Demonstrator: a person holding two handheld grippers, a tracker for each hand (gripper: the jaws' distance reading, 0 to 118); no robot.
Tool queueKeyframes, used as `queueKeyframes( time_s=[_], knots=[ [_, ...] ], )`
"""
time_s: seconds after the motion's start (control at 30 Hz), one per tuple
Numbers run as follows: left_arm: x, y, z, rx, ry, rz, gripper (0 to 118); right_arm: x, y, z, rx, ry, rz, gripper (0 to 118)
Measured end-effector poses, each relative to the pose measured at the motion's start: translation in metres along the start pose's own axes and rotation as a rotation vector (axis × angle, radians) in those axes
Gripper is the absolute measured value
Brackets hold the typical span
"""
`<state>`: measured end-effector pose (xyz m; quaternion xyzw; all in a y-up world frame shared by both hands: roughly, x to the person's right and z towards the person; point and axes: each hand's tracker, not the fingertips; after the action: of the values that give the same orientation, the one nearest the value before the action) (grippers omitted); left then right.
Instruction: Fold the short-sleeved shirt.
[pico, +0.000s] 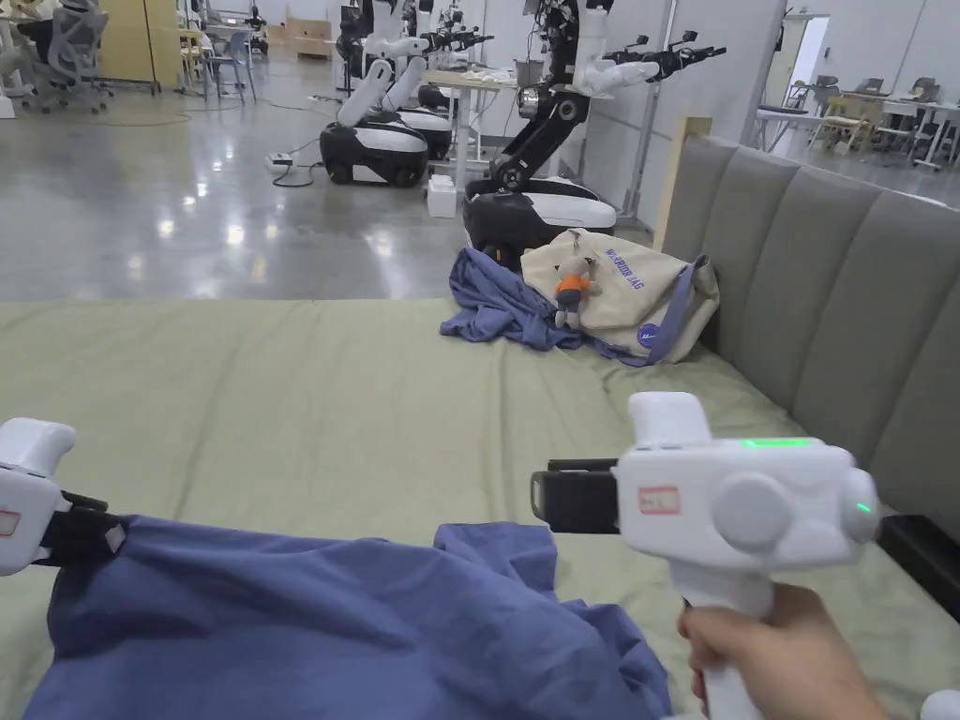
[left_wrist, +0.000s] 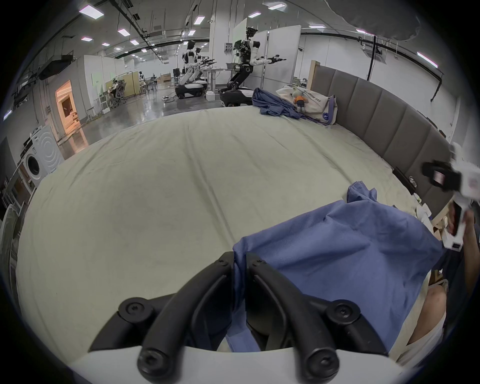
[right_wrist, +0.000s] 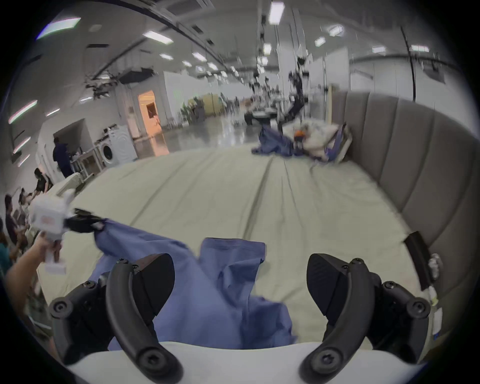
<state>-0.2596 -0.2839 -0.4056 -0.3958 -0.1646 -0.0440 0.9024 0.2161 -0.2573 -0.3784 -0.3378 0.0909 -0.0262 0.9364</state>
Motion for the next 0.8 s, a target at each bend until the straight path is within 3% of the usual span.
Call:
queueKeyframes(
  time_s=[0.1, 0.23, 0.3, 0.4, 0.5, 0.57, 0.8],
  knots=[
    [-0.007, 0.002, -0.007, -0.001, -0.006, 0.012, 9, 0.02, 0.018, -0.07, -0.137, 0.027, -0.1, 108],
    [-0.006, 0.002, -0.006, 0.005, -0.01, 0.001, 9, 0.033, 0.025, -0.127, -0.276, -0.025, -0.156, 107],
    [-0.007, 0.002, -0.006, -0.002, -0.014, 0.005, 9, 0.033, 0.03, -0.139, -0.264, -0.016, -0.145, 107],
    [-0.007, 0.003, -0.007, -0.006, -0.016, -0.006, 9, 0.03, 0.033, -0.159, -0.4, 0.051, -0.129, 107],
    [-0.009, 0.003, -0.008, -0.011, -0.013, -0.004, 9, 0.023, 0.028, -0.171, -0.393, -0.022, -0.068, 105],
    [-0.01, 0.004, -0.009, -0.015, -0.014, -0.001, 9, 0.023, 0.027, -0.177, -0.398, -0.012, -0.082, 100],
    [-0.011, 0.005, -0.009, -0.019, -0.019, -0.001, 9, 0.028, 0.027, -0.187, -0.417, 0.022, -0.104, 99]
  ],
)
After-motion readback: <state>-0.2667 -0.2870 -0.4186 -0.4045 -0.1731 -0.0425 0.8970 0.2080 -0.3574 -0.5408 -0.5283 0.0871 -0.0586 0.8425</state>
